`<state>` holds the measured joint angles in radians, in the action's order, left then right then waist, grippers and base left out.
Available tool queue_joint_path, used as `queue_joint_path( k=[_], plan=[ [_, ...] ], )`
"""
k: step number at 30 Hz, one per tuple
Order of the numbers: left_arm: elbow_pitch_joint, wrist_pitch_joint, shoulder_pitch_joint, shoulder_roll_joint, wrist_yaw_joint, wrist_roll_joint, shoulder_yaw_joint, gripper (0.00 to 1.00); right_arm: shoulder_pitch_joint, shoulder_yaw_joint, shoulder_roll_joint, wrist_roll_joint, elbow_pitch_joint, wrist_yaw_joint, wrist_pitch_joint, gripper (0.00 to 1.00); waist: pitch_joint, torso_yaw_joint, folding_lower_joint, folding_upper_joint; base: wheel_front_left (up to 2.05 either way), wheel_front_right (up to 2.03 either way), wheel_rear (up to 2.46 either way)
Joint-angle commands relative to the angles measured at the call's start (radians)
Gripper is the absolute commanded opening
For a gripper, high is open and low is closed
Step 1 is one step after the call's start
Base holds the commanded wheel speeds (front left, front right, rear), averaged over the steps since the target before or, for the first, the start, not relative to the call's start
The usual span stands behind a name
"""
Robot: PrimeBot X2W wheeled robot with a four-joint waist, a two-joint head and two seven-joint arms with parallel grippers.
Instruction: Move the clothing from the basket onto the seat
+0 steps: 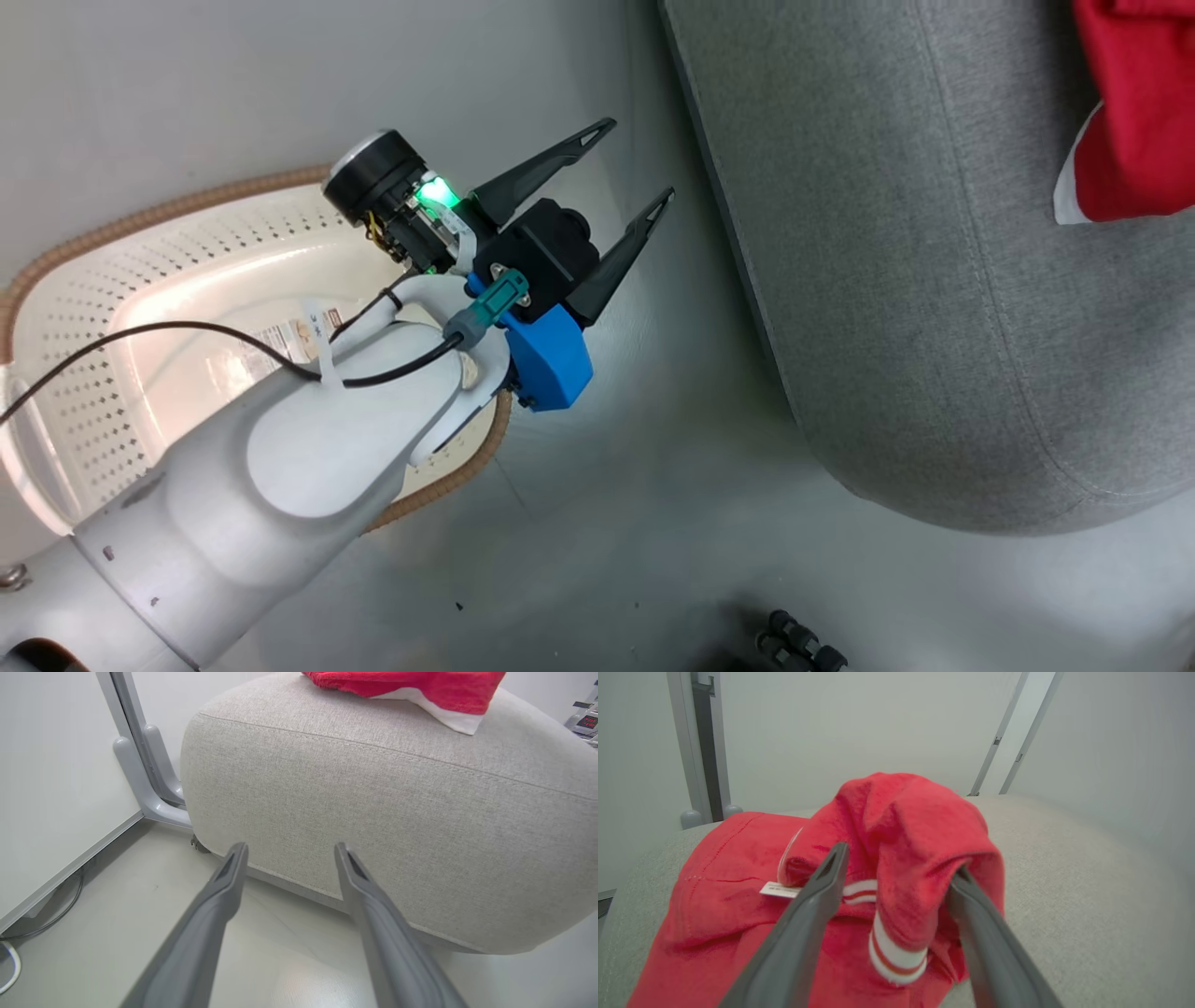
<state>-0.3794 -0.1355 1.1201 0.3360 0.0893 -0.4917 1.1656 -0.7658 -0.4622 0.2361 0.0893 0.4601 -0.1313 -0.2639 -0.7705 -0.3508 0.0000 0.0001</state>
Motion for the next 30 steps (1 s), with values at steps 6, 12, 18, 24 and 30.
queue_joint_path(
  k=[6, 12, 18, 24, 30],
  plan=[
    [-0.042, -0.059, -0.05, -0.029, 0.012, -0.03, -0.016, 1.0, 0.118, -0.03, 0.003, -0.032, -0.061, 0.001, 0.0, 1.0, 0.114, 0.026, 0.0, -0.0001, 0.0, 0.0, 0.0],
    [-0.085, -0.107, -0.112, -0.055, 0.026, -0.069, -0.047, 1.0, 0.208, -0.033, 0.007, -0.061, -0.146, 0.001, 0.0, 1.0, 0.229, 0.055, 0.0, -0.0001, 0.0, 0.0, 0.0],
    [-0.105, -0.129, -0.19, -0.065, 0.048, -0.104, -0.111, 1.0, 0.271, 0.043, 0.01, -0.076, -0.222, 0.001, 0.0, 1.0, 0.344, 0.101, 0.0, -0.0001, 0.0, 0.0, 0.0],
    [-0.048, -0.13, -0.295, -0.055, 0.081, -0.089, -0.25, 1.0, 0.33, 0.161, 0.014, -0.062, -0.259, 0.001, 0.0, 1.0, 0.453, 0.17, 0.0, -0.0001, 0.0, 0.0, 0.0],
    [0.014, -0.131, -0.435, -0.052, 0.097, -0.046, -0.414, 1.0, 0.38, 0.285, -0.004, -0.044, -0.259, 0.001, 0.0, 1.0, 0.54, 0.235, 0.0, -0.0001, 0.0, 0.0, 0.0]
  ],
)
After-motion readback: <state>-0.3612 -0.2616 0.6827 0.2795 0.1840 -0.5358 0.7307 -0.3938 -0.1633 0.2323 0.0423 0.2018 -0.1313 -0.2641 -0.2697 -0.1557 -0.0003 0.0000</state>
